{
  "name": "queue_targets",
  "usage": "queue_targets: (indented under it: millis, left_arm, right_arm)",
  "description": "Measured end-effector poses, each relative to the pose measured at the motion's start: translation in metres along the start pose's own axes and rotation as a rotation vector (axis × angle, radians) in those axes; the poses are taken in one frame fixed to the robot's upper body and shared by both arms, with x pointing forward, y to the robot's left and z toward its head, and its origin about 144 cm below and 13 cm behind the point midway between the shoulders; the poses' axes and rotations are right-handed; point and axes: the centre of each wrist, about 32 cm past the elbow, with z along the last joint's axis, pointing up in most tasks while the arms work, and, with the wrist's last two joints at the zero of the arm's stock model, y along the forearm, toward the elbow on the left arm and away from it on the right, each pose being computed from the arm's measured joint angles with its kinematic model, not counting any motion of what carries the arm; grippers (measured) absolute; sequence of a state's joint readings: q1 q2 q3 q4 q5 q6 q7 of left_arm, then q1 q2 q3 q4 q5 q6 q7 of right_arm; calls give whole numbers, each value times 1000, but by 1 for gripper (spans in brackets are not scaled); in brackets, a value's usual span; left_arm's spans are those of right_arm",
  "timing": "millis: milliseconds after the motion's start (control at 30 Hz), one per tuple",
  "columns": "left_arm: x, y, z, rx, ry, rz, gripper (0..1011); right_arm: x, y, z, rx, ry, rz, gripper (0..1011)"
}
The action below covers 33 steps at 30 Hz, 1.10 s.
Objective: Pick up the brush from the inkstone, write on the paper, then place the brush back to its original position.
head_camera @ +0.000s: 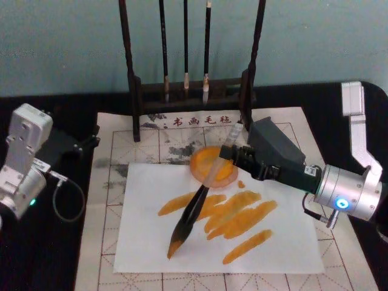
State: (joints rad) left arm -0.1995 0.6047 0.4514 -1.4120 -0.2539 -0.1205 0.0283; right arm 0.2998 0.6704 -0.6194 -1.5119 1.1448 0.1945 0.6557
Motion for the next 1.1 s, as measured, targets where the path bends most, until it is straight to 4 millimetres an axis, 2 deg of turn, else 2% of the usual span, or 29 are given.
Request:
queue_targets:
  millis: [1100]
  left_arm:
    - [0, 0, 0, 0, 0, 0, 1001]
  right_arm:
    - [4, -4, -1, -33, -23, -45, 181]
